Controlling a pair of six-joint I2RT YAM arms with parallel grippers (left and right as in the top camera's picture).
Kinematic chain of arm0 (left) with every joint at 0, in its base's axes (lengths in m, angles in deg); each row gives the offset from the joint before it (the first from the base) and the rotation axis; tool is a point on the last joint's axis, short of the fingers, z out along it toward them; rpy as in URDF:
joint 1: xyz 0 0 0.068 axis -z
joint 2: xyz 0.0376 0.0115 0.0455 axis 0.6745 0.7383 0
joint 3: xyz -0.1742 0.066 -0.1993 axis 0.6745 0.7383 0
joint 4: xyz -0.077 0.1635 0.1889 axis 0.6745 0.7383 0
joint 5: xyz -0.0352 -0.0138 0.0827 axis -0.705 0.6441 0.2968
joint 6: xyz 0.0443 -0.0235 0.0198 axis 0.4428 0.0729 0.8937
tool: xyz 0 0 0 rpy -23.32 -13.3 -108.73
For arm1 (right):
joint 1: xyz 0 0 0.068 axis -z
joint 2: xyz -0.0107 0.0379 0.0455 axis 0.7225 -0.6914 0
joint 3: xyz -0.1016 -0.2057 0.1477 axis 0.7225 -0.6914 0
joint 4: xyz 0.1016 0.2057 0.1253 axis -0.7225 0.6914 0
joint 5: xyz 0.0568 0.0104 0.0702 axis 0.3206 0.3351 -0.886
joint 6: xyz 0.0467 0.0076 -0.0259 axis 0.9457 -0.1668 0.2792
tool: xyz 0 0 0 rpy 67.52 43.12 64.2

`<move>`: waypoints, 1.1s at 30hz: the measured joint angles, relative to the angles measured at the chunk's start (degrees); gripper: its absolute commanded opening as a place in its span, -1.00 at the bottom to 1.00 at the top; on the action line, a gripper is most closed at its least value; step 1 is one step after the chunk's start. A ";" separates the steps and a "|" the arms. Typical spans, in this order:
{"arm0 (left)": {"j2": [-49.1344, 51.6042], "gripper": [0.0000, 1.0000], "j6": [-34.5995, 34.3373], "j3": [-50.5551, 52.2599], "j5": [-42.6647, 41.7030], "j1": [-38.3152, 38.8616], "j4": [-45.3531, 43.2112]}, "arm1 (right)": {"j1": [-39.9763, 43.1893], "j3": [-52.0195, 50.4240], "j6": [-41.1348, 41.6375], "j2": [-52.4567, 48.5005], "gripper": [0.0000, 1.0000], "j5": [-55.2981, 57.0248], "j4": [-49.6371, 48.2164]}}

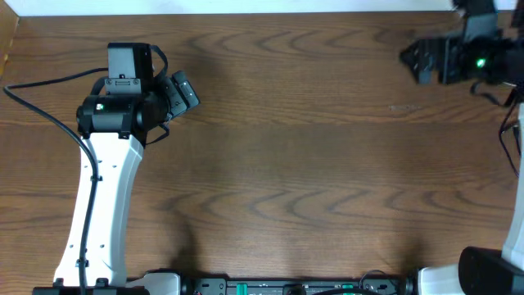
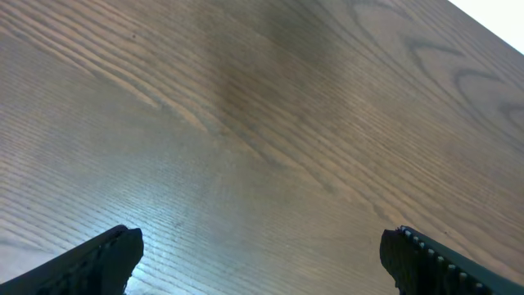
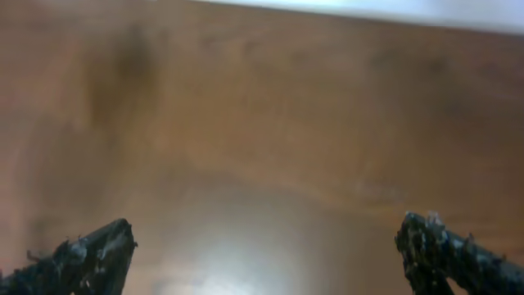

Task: Untangle cables

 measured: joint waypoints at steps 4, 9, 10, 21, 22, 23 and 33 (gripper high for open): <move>0.00 0.96 0.00 0.00 0.00 0.00 -0.02 | -1.62 0.00 -0.04 0.17 0.99 0.52 5.11; 0.00 0.96 0.00 0.00 0.00 0.00 0.00 | -1.66 0.00 -0.02 0.17 0.99 0.90 6.16; 0.00 0.96 0.00 0.00 0.00 0.00 0.00 | -1.66 0.00 -0.02 0.17 0.99 0.94 6.16; 0.00 0.96 0.00 0.00 0.00 0.00 0.00 | -1.66 0.00 -0.04 0.17 0.99 1.11 6.16; 0.00 0.96 0.00 0.00 0.00 0.00 -0.02 | -1.66 0.00 -0.02 0.17 0.99 1.20 6.16; 0.00 0.96 0.00 0.00 0.00 -0.02 0.00 | -1.66 0.00 -0.02 0.17 0.98 1.25 6.16; 0.00 0.96 0.00 0.00 0.00 -0.02 0.00 | -1.66 -1.22 -0.02 4.68 0.98 1.68 7.23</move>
